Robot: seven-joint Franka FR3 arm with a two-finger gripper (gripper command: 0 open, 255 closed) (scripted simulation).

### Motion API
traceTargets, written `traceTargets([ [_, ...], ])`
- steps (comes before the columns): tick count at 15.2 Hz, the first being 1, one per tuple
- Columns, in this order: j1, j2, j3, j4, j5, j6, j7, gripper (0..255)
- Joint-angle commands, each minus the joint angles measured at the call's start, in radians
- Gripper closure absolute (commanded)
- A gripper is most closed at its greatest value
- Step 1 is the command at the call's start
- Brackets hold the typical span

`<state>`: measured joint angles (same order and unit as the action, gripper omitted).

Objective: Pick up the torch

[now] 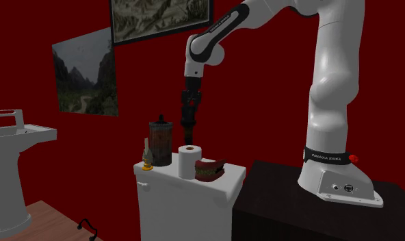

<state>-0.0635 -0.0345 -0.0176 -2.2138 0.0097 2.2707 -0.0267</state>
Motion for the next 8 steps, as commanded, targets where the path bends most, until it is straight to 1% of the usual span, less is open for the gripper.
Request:
traceTargets([
  [1, 0.000, -0.008, 0.000, 0.011, 0.000, -0.021, 0.001, 255],
  [8, 0.000, -0.045, 0.000, 0.067, -0.002, -0.115, 0.002, 255],
])
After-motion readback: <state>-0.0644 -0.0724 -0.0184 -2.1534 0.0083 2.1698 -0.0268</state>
